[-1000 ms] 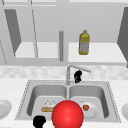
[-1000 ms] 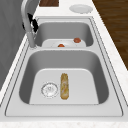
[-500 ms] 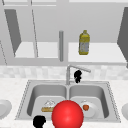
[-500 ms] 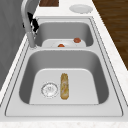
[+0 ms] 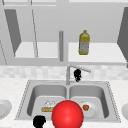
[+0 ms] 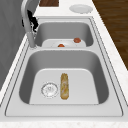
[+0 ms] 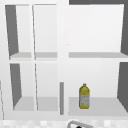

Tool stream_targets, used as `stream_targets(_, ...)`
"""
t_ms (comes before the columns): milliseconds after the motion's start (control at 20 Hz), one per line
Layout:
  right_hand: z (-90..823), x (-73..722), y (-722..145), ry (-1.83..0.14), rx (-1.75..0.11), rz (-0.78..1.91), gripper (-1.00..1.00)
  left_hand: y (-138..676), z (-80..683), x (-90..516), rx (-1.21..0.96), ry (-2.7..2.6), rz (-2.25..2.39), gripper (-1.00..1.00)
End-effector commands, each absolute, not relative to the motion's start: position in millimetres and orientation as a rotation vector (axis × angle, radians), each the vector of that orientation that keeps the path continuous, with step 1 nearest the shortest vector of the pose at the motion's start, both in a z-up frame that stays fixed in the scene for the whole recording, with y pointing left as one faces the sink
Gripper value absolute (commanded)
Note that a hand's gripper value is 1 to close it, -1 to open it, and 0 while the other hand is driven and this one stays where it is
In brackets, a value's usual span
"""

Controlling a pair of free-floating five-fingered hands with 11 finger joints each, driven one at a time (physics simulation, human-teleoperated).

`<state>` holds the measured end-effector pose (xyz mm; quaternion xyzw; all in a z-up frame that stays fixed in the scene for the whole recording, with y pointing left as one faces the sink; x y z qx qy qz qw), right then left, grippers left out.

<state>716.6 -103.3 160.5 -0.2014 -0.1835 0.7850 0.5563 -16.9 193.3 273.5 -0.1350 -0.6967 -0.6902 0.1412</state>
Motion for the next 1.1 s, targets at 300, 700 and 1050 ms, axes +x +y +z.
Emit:
stream_targets(300,170,718,-79,-0.377,-0.484,1.814,1.00,193,274,-17,-0.390,-2.012,-1.993,0.00)
stream_targets(700,172,719,-67,-0.284,-0.553,1.832,1.00,193,274,-17,-0.390,-2.012,-1.993,0.00)
stream_targets(1050,173,721,-55,-0.196,-0.623,1.844,1.00,193,274,-17,-0.390,-2.012,-1.993,0.00)
